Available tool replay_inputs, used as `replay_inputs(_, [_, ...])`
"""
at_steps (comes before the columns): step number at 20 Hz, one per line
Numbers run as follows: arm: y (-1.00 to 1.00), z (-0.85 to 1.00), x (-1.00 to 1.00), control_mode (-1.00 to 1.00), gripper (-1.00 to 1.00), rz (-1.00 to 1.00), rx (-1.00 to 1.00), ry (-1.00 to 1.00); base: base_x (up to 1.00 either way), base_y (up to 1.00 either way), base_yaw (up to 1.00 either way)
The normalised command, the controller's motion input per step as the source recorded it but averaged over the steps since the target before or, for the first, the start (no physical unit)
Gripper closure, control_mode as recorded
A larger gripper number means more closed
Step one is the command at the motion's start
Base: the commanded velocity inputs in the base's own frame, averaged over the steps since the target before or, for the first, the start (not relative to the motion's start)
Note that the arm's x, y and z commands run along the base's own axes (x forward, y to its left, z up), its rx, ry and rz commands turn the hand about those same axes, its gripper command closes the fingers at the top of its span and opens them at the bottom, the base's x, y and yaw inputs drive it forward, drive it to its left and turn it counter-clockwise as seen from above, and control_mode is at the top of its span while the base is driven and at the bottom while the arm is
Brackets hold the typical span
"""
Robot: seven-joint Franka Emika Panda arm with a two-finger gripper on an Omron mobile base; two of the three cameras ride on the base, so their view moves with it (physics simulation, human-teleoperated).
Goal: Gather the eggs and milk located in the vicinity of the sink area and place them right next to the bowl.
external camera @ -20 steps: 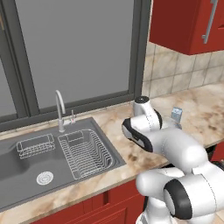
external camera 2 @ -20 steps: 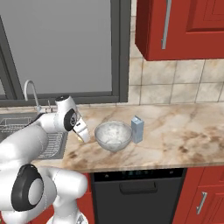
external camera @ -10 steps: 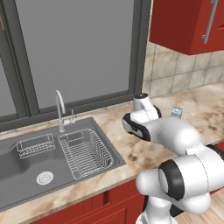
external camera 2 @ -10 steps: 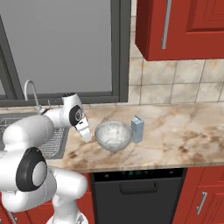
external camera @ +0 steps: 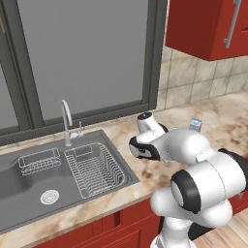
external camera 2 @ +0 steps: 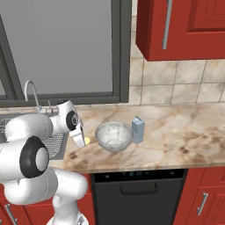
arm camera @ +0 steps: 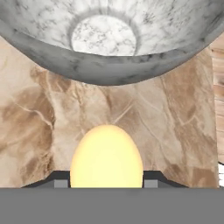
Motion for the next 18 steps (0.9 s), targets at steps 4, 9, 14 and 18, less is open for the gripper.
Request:
replay_inputs(4, [0.04, -0.14, 0.0, -1.0, 1.0, 0.0, -0.05, -0.04, 0.0, 0.0, 0.0])
replay_inputs(9, [-0.04, 0.02, 0.16, -1.0, 1.0, 0.0, 0.0, 0.08, 0.0, 0.0, 0.0])
replay_inputs(14, [-0.11, 0.0, 0.25, -1.0, 1.0, 0.0, 0.0, 0.11, 0.0, 0.0, 0.0])
replay_inputs(18, [-0.01, -0.06, 0.12, -1.0, 1.0, 0.0, 0.0, 0.04, 0.0, 0.0, 0.0])
